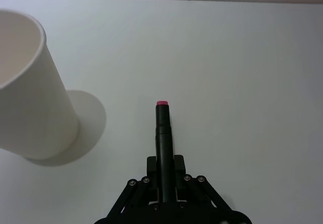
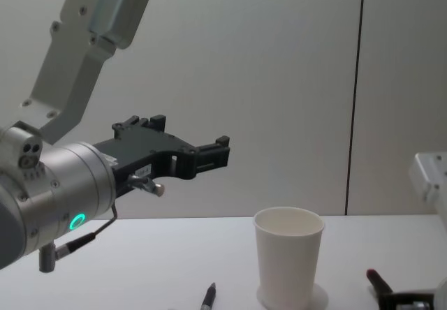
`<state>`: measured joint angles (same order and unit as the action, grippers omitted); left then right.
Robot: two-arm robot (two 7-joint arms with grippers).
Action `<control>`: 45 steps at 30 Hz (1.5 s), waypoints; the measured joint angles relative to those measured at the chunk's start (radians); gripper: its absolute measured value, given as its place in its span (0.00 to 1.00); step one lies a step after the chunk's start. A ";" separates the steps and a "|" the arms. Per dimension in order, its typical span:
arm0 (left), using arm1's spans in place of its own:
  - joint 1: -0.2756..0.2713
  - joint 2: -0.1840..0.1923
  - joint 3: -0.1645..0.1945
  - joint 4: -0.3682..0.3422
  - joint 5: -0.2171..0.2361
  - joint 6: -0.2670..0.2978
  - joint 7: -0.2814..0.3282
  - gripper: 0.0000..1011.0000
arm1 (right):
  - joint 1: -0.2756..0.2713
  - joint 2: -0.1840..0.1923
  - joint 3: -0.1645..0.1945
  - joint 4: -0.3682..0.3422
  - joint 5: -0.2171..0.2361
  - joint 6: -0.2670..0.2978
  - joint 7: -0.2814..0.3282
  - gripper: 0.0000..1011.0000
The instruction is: Place the pen into the pen holder.
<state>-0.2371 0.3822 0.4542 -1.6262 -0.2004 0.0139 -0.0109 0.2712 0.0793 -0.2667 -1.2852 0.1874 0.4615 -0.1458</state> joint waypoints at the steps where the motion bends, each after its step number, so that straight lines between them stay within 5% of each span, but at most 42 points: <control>1: 0.000 0.000 0.000 0.000 0.000 0.000 0.000 0.99 | -0.001 0.001 0.000 -0.003 -0.002 -0.004 0.001 0.18; 21: 0.000 0.000 0.000 0.000 0.000 0.000 0.000 0.99 | -0.025 0.017 0.009 -0.077 -0.044 -0.187 0.051 0.18; 45: 0.000 0.000 0.000 0.000 0.000 0.000 0.000 0.99 | 0.015 0.018 0.020 -0.075 -0.053 -0.543 0.231 0.18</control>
<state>-0.2371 0.3821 0.4542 -1.6262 -0.2004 0.0139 -0.0110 0.2866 0.0971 -0.2468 -1.3603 0.1345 -0.0815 0.0854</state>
